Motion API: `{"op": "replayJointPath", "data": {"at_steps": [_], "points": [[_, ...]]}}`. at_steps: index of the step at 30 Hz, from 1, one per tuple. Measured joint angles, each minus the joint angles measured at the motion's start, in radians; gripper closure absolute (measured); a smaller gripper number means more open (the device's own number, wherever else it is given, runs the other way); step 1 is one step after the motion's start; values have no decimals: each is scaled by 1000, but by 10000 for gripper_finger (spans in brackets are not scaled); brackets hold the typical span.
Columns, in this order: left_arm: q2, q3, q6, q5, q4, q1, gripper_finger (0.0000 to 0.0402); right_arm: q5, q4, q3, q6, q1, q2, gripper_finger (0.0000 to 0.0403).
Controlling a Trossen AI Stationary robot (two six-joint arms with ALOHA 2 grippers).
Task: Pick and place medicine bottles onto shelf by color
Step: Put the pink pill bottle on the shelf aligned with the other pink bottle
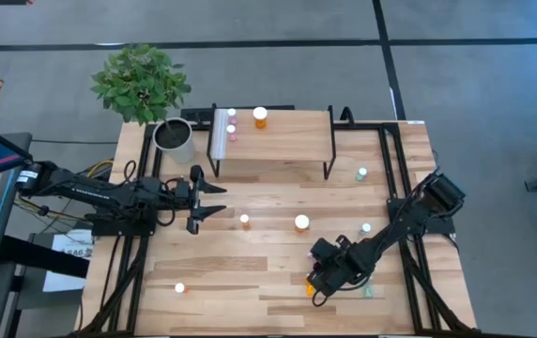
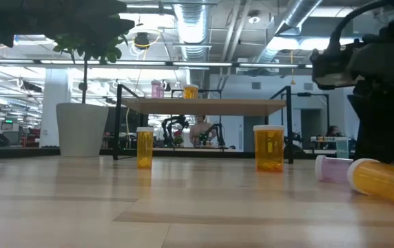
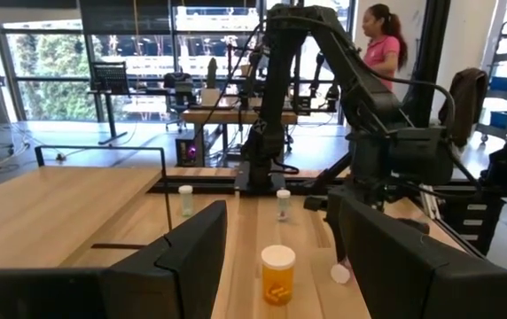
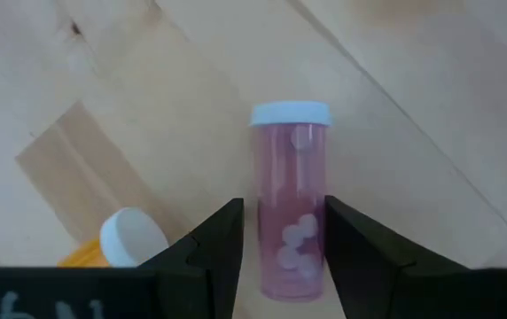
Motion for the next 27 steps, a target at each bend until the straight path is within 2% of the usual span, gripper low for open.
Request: {"op": "replayJointPath", "data": {"at_steps": [4, 12, 16, 20, 25, 27], "points": [[0, 0, -1, 0, 2, 0, 194, -9, -3, -1, 0, 8, 2, 234], [0, 0, -12, -10, 13, 0, 194, -2, -15, -8, -38, 19, -90, 294], [0, 0, -23, -10, 29, 0, 194, 35, 14, -8, -65, 18, -128, 304], [0, 12, -50, -10, 26, 0, 194, 178, 142, -7, -185, 18, -192, 294], [10, 63, -48, 42, -11, 0, 194, 427, 298, -6, -432, -2, -257, 282], [21, 110, -44, 61, -59, 0, 193, 492, 379, -6, -551, -26, -268, 282]]}}
